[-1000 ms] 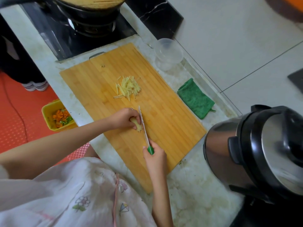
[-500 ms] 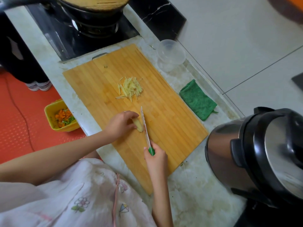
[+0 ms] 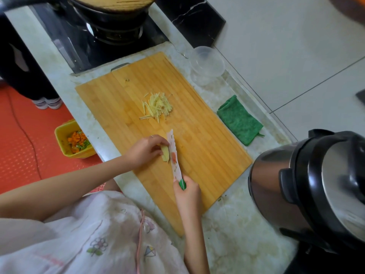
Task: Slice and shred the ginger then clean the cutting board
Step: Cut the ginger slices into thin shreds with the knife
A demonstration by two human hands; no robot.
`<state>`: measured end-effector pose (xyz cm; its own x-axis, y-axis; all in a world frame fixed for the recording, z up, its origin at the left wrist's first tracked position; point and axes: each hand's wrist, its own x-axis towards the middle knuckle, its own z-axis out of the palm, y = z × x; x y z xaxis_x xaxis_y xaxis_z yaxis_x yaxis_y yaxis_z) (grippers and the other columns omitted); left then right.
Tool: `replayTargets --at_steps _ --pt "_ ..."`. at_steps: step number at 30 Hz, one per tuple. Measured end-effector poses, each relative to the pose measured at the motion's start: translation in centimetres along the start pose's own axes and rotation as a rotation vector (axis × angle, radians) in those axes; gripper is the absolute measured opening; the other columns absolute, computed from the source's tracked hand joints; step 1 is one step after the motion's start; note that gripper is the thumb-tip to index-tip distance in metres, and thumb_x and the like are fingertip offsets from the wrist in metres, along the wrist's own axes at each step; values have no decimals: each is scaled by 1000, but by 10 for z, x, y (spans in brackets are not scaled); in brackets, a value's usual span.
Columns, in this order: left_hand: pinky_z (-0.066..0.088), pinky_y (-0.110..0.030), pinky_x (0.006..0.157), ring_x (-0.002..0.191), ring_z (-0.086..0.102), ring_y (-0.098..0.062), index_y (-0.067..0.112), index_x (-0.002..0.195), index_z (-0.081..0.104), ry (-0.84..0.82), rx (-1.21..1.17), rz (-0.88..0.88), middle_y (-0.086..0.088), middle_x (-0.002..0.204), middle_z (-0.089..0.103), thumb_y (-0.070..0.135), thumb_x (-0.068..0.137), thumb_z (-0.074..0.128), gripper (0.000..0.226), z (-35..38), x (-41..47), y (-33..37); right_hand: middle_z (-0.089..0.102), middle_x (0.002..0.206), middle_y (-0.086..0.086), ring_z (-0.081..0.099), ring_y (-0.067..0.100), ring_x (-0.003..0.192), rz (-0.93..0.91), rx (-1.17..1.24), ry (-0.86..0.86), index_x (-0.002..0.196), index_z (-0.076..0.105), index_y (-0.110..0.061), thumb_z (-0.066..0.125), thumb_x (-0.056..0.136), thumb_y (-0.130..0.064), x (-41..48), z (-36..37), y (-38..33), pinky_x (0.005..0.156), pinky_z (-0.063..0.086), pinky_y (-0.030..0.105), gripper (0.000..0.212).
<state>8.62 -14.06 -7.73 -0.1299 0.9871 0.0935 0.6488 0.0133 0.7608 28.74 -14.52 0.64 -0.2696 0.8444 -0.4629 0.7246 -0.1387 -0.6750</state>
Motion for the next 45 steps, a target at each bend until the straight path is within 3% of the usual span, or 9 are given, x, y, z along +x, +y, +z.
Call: replayTargets --at_steps 4,7,11,23,28,33,35,39,45 --pt "49 -31 83 104 55 -24 10 115 59 -62 191 247 -14 123 55 16 89 46 30 -8 -7 -4 51 54 -14 40 3 46 -3 -39 40 96 67 -28 53 92 -22 0 2 2 45 27 16 16" --pt "42 -36 90 109 51 -26 12 120 51 -103 366 391 -13 123 58 19 87 44 35 -9 -14 -9 71 89 -8 59 12 69 3 -135 39 122 62 -29 50 93 -29 -3 3 -1 55 40 23 31" --pt "39 -36 94 112 52 -25 10 123 51 -97 385 389 -12 122 61 23 88 45 39 -3 -23 -14 68 113 -5 64 15 98 9 -281 27 134 53 -31 45 97 -31 -7 -1 -14 62 38 22 37" --pt "42 -36 92 106 54 -25 1 107 68 61 365 404 -14 112 66 22 88 51 33 9 -24 -15 68 110 1 63 19 98 -6 -476 -39 143 37 -36 43 99 -30 -8 -2 -23 63 33 24 45" --pt "48 -34 79 84 59 -25 6 96 73 172 346 430 -8 100 69 28 96 52 30 12 -14 -17 69 109 2 64 20 97 -6 -437 -46 142 39 -34 41 100 -31 -8 -4 -25 63 35 26 43" --pt "44 -29 71 80 57 -22 7 89 75 219 333 444 -7 94 72 29 102 42 41 13 -11 -16 68 112 2 62 21 101 -7 -471 -70 142 39 -35 41 100 -28 -7 -9 -27 63 30 24 43" --pt "44 -26 68 79 61 -22 10 91 74 219 324 438 -7 94 73 30 104 37 44 12 -12 -15 67 113 3 61 22 102 -2 -484 -78 143 38 -34 42 99 -27 -6 -7 -26 66 33 27 44" --pt "47 -26 65 88 58 -17 20 106 55 171 298 401 -6 98 72 28 104 32 25 13 -14 -18 66 113 6 61 23 104 25 -533 -90 145 33 -32 44 99 -25 -1 6 -27 70 38 30 49" --pt "53 -26 61 84 67 -24 18 107 56 138 298 389 -7 102 72 25 104 32 26 12 -15 -21 67 108 6 62 22 99 -7 -602 -76 146 30 -36 42 99 -27 7 4 -27 66 37 29 49"
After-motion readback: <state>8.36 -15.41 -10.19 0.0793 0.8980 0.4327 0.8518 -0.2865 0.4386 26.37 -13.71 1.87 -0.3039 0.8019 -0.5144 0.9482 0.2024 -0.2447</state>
